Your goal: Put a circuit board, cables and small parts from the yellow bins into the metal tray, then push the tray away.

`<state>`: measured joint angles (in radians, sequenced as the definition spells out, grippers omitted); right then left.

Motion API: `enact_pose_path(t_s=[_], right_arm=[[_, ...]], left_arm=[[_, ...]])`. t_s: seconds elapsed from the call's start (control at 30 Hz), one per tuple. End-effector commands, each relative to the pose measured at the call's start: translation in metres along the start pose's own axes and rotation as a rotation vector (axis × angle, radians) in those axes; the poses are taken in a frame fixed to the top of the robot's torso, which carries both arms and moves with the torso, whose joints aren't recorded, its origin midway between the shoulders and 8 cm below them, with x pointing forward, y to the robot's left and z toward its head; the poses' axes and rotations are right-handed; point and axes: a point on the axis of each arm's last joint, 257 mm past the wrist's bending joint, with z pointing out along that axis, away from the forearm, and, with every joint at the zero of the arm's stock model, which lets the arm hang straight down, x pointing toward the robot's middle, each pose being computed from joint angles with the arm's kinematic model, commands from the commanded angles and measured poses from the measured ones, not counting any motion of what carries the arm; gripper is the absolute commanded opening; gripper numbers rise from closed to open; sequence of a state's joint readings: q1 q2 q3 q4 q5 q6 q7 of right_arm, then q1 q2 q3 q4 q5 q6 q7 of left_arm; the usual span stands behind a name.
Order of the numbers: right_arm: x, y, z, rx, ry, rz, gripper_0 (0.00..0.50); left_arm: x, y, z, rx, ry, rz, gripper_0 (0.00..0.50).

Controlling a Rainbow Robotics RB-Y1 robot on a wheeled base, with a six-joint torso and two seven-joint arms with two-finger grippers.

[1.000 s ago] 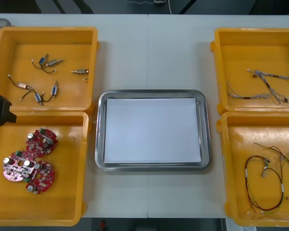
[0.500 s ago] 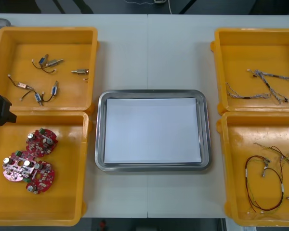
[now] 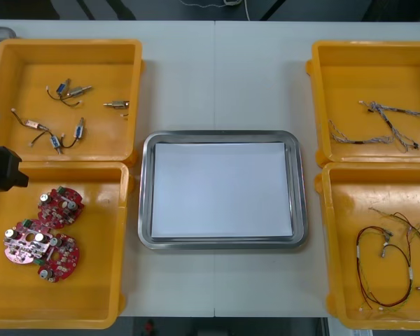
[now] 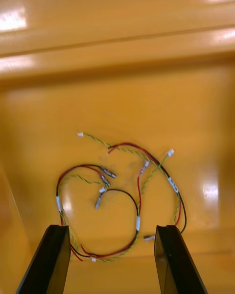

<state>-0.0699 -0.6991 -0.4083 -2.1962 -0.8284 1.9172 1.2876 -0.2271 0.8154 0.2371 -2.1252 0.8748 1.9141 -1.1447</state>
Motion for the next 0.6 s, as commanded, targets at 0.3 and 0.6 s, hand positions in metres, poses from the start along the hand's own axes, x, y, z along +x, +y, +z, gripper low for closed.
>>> enact_pose_path(t_s=[0.3, 0.6], right_arm=[[0.022, -0.048, -0.009, 0.095, -0.010, -0.259, 0.500], [0.030, -0.049, 0.012, 0.082, -0.061, -0.322, 0.500]], left_arm=[[0.014, -0.003, 0.008, 0.018, 0.038, 0.092, 0.500], [0.035, 0.007, 0.018, 0.004, 0.086, 0.107, 0.500]])
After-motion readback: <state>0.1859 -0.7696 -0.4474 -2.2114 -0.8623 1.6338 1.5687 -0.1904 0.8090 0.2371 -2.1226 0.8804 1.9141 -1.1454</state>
